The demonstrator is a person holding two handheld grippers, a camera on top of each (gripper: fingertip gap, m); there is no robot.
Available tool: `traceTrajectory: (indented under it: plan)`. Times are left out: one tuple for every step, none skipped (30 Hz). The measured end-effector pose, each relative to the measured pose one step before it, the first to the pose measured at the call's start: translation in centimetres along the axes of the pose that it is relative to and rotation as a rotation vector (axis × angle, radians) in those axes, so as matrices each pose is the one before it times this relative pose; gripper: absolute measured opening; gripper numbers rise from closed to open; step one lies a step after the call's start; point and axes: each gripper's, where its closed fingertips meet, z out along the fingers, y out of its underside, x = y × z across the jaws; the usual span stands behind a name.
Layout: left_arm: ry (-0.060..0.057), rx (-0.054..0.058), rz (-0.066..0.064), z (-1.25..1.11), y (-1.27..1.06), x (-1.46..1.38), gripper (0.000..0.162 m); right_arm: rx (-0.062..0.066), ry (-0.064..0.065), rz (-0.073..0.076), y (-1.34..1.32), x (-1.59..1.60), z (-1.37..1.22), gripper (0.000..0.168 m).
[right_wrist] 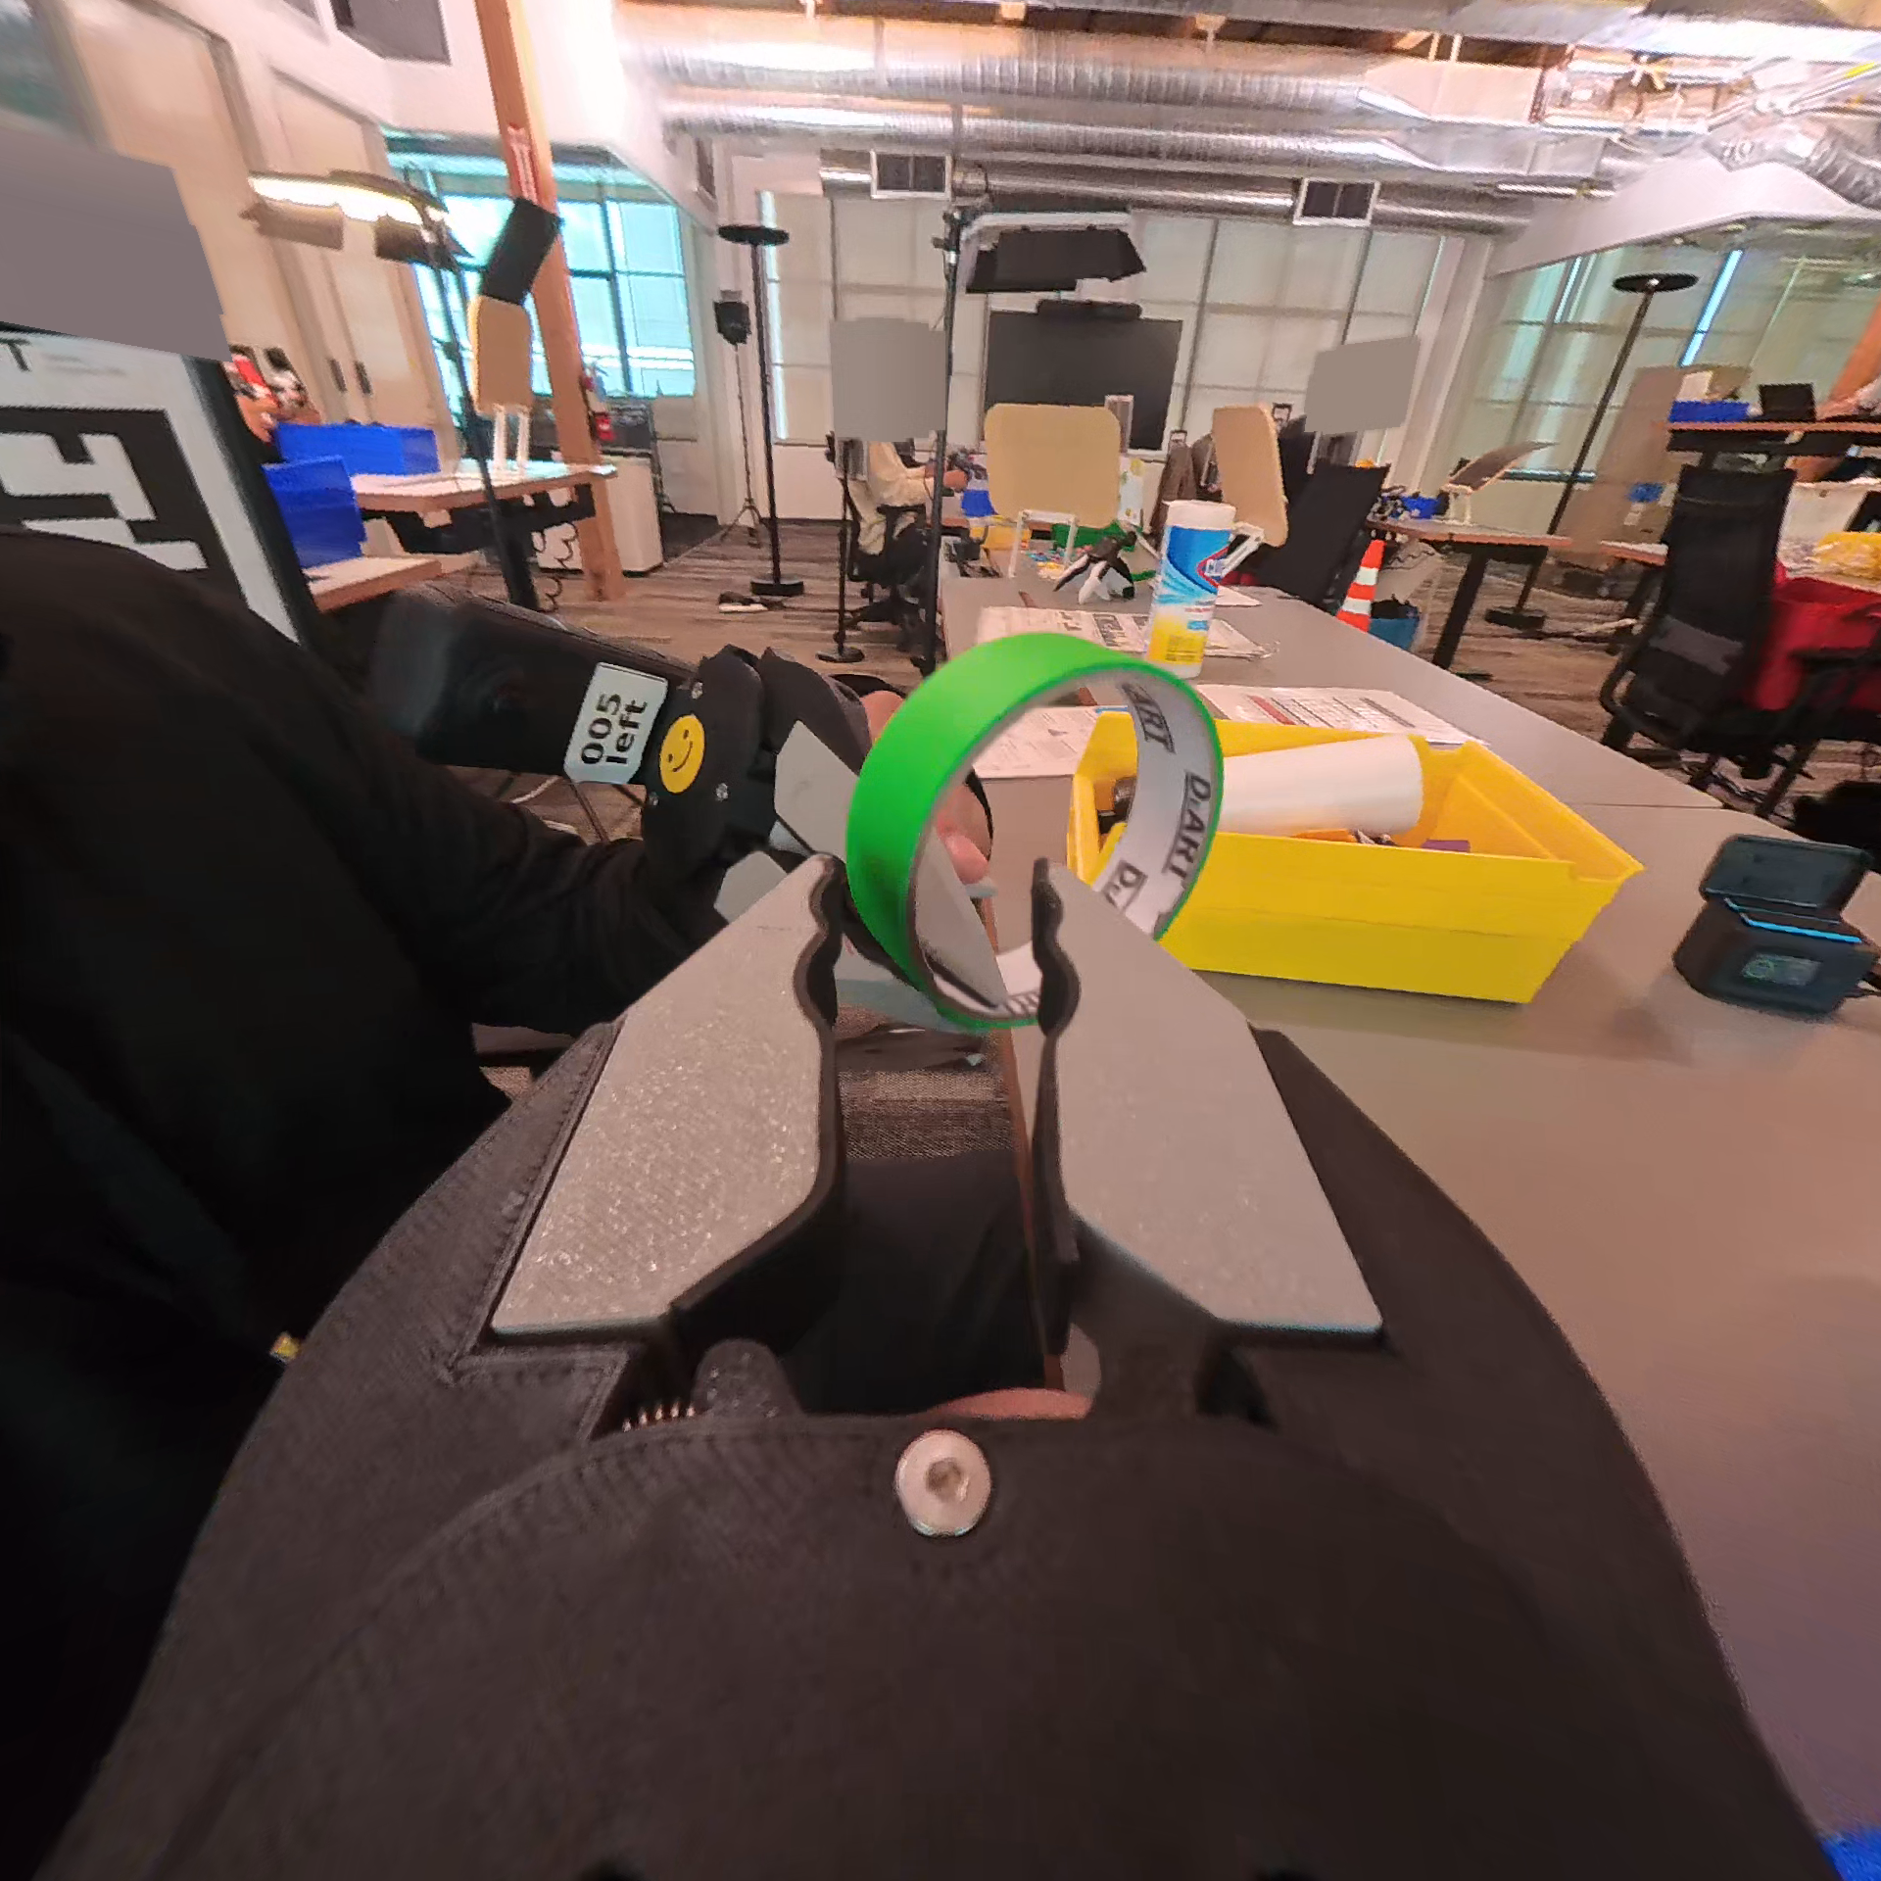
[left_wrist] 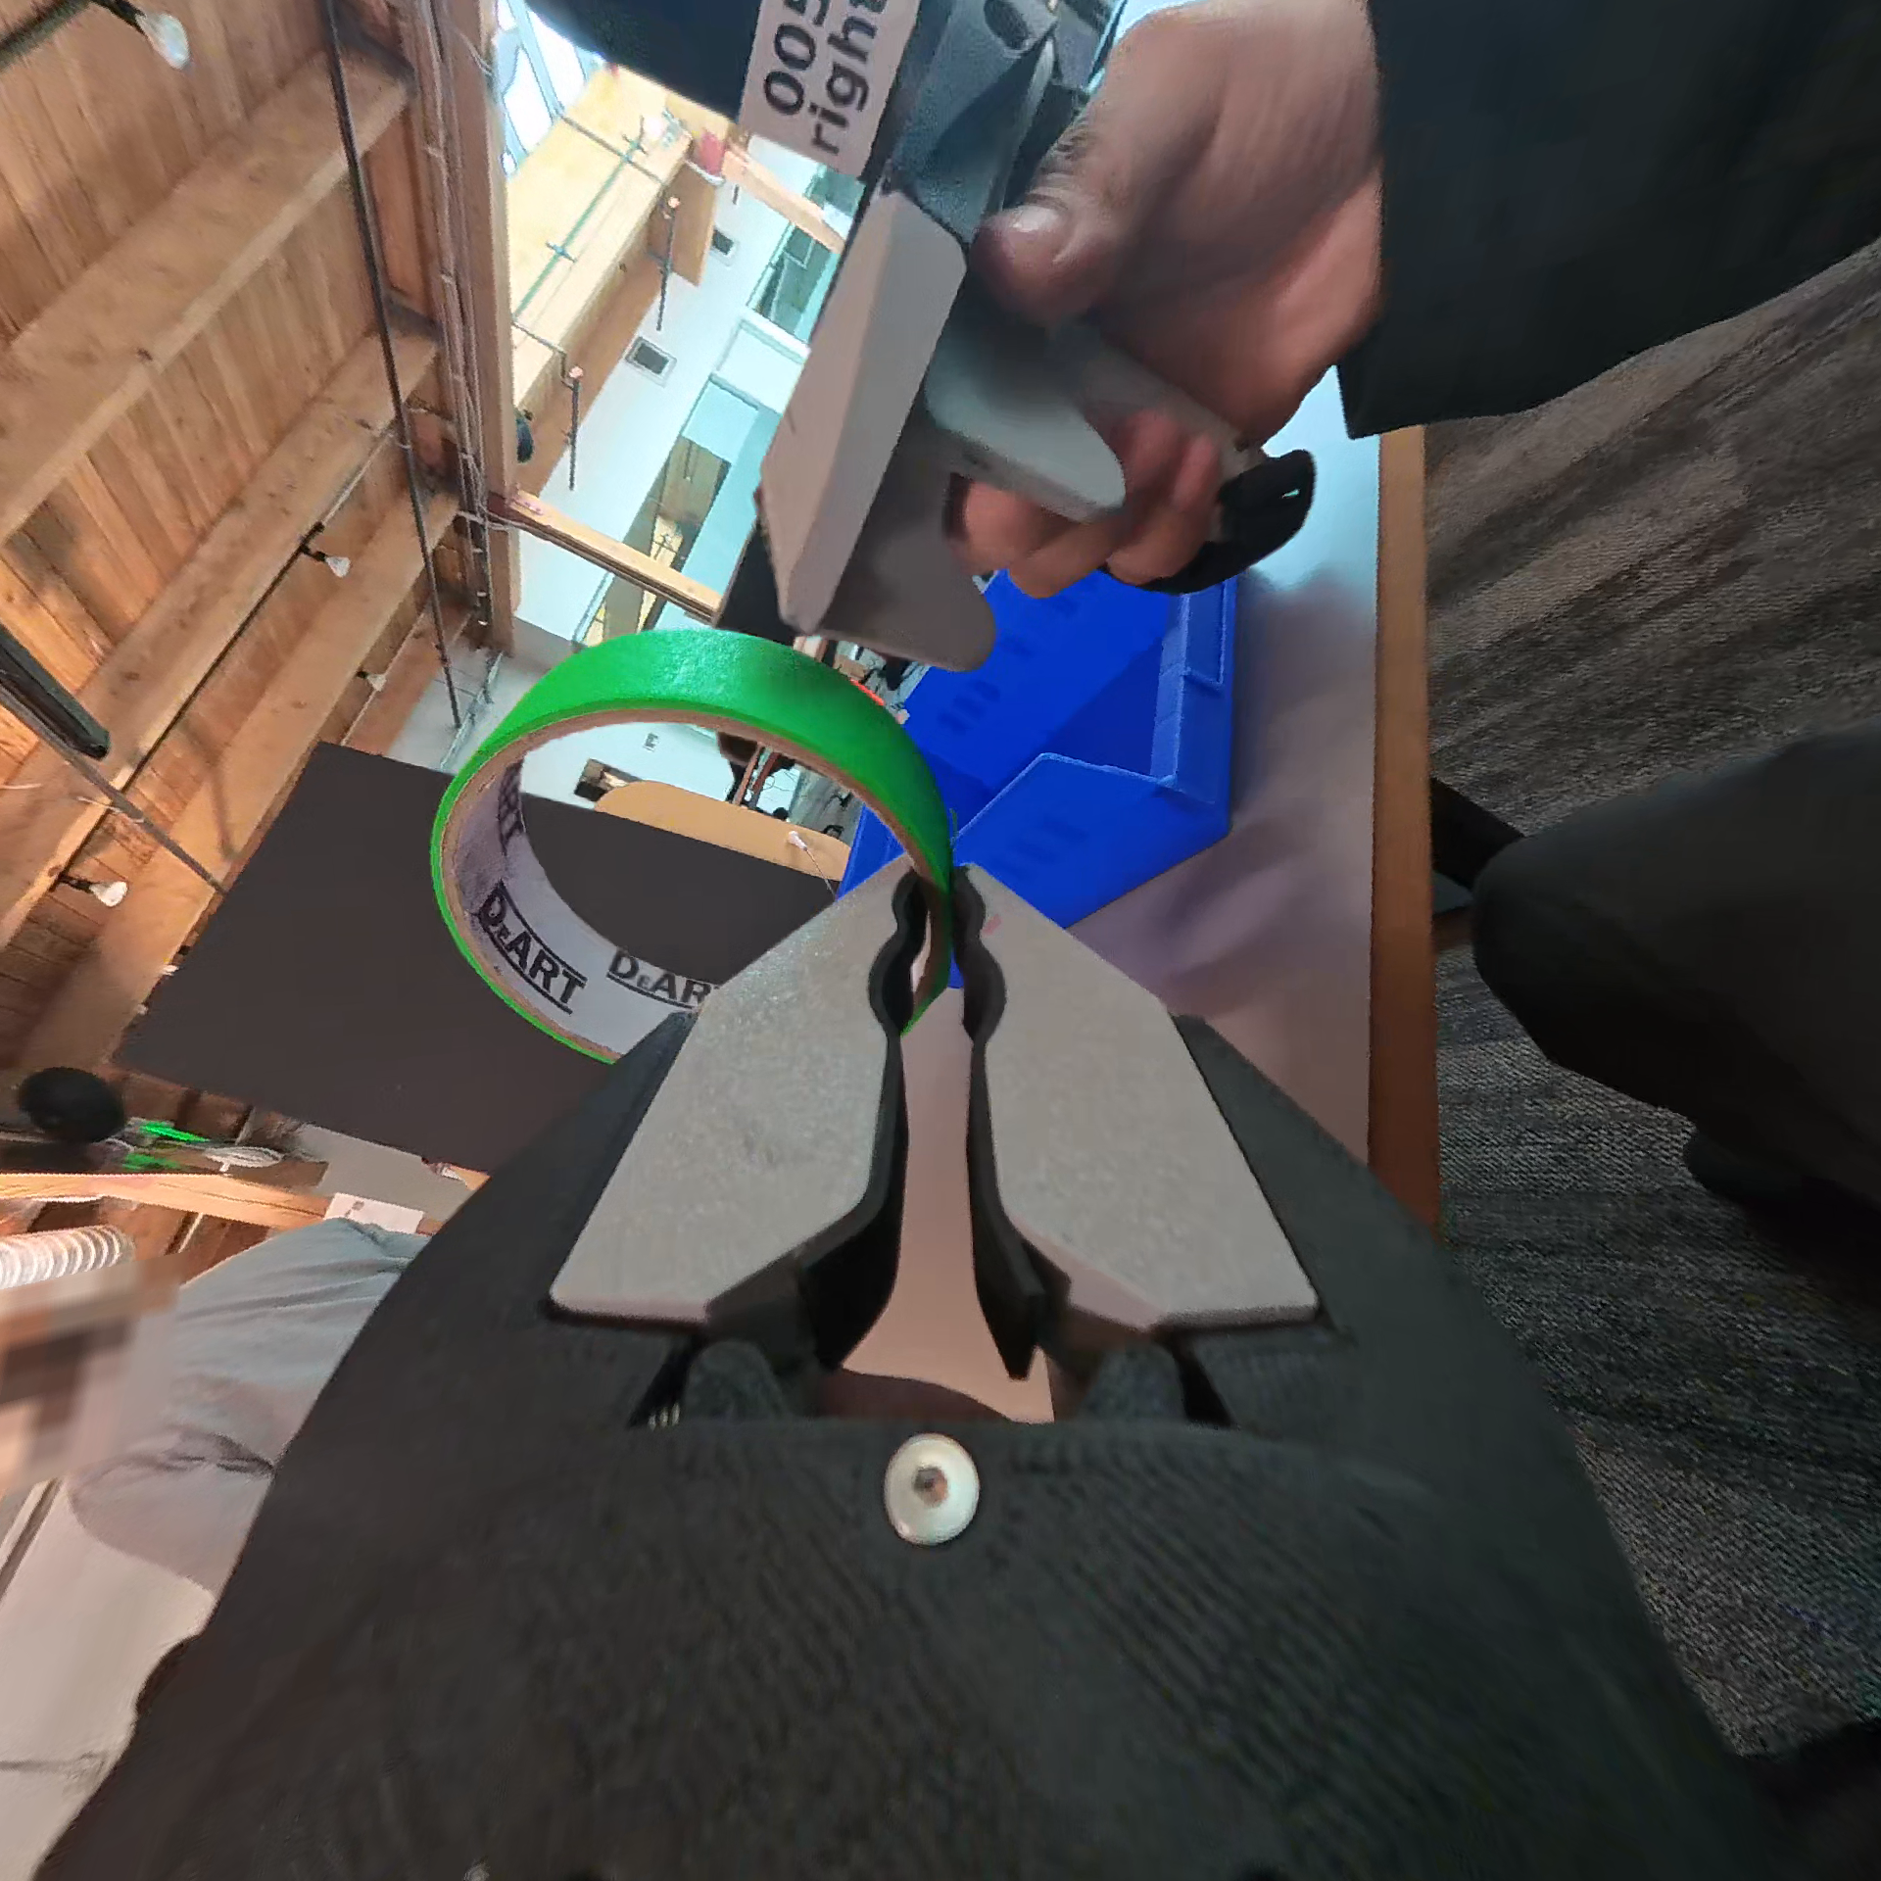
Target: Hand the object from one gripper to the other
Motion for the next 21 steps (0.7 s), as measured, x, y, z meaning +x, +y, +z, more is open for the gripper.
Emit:
traceTrajectory:
  plan:
    - [0.0111,0.0052,0.0006,0.002,-0.087,0.231,0.002,0.0068,-0.0141,0.0069,-0.065,-0.244,0.123,0.033]
    - [0.0105,0.0087,0.0031,0.017,-0.124,0.291,0.002,0.0052,-0.0184,0.0101,-0.063,-0.322,0.189,0.030]
    - [0.0132,0.0015,0.0083,0.078,-0.057,0.367,0.002,0.0042,-0.0167,0.0080,-0.058,-0.305,0.251,0.028]
    - [0.0082,-0.0057,0.0200,0.131,0.036,0.363,0.002,0.0053,-0.0168,0.0049,-0.031,-0.314,0.285,0.025]
    - [-0.0096,-0.0084,0.0305,0.132,0.074,0.108,0.002,0.0000,-0.0102,0.0078,0.085,-0.189,0.283,0.026]
    - [-0.0038,-0.0153,0.0343,0.112,0.153,0.179,0.002,-0.0103,-0.0060,0.0084,0.250,-0.050,0.252,0.023]
    - [-0.0027,-0.0123,0.0291,0.096,0.137,0.183,0.001,-0.0146,-0.0022,0.0072,0.317,0.030,0.196,0.021]
    - [0.0024,-0.0076,0.0217,0.078,0.119,0.215,0.001,-0.0091,-0.0057,0.0054,0.225,-0.016,0.146,0.020]
    - [-0.0025,0.0014,0.0150,0.030,0.011,0.093,0.002,-0.0041,-0.0095,0.0044,0.134,-0.072,0.090,0.019]
    - [-0.0034,-0.0019,0.0046,0.006,0.090,-0.019,0.002,-0.0032,-0.0087,0.0025,0.083,-0.062,0.026,0.018]
    - [-0.0034,-0.0031,-0.0035,-0.009,0.093,-0.095,0.002,-0.0025,-0.0051,0.0051,0.032,-0.005,-0.012,0.017]
    - [-0.0065,0.0038,-0.0081,-0.035,-0.009,-0.149,0.002,0.0004,-0.0078,0.0087,-0.028,-0.073,-0.043,0.016]
    - [-0.0118,0.0121,-0.0124,-0.053,-0.150,-0.231,0.002,0.0060,-0.0159,0.0087,-0.125,-0.219,-0.050,0.014]
    - [-0.0112,0.0157,-0.0193,-0.075,-0.216,-0.264,0.003,0.0106,-0.0205,0.0058,-0.207,-0.322,-0.065,0.013]
    - [-0.0080,0.0126,-0.0240,-0.050,-0.188,-0.264,0.003,0.0100,-0.0169,0.0037,-0.228,-0.297,-0.065,0.011]
    - [-0.0045,0.0100,-0.0212,-0.053,-0.150,-0.209,0.004,0.0070,-0.0111,0.0021,-0.205,-0.240,-0.043,0.010]
    - [-0.0040,0.0097,-0.0168,-0.081,-0.136,-0.194,0.004,0.0037,-0.0065,-0.0002,-0.136,-0.197,-0.015,0.007]
    - [-0.0086,0.0088,-0.0148,-0.105,-0.104,-0.239,0.006,-0.0003,0.0013,-0.0037,-0.079,-0.091,-0.011,0.005]
    - [0.0036,0.0032,-0.0115,-0.132,-0.013,-0.079,0.004,0.0021,0.0140,-0.0077,-0.133,0.097,-0.072,0.003]
    - [0.0085,0.0070,-0.0166,-0.130,-0.062,-0.023,0.006,0.0108,0.0113,-0.0122,-0.289,0.039,-0.189,0.000]
    - [0.0073,0.0111,-0.0253,-0.142,-0.124,-0.079,0.006,0.0105,0.0054,-0.0100,-0.332,-0.048,-0.265,0.000]
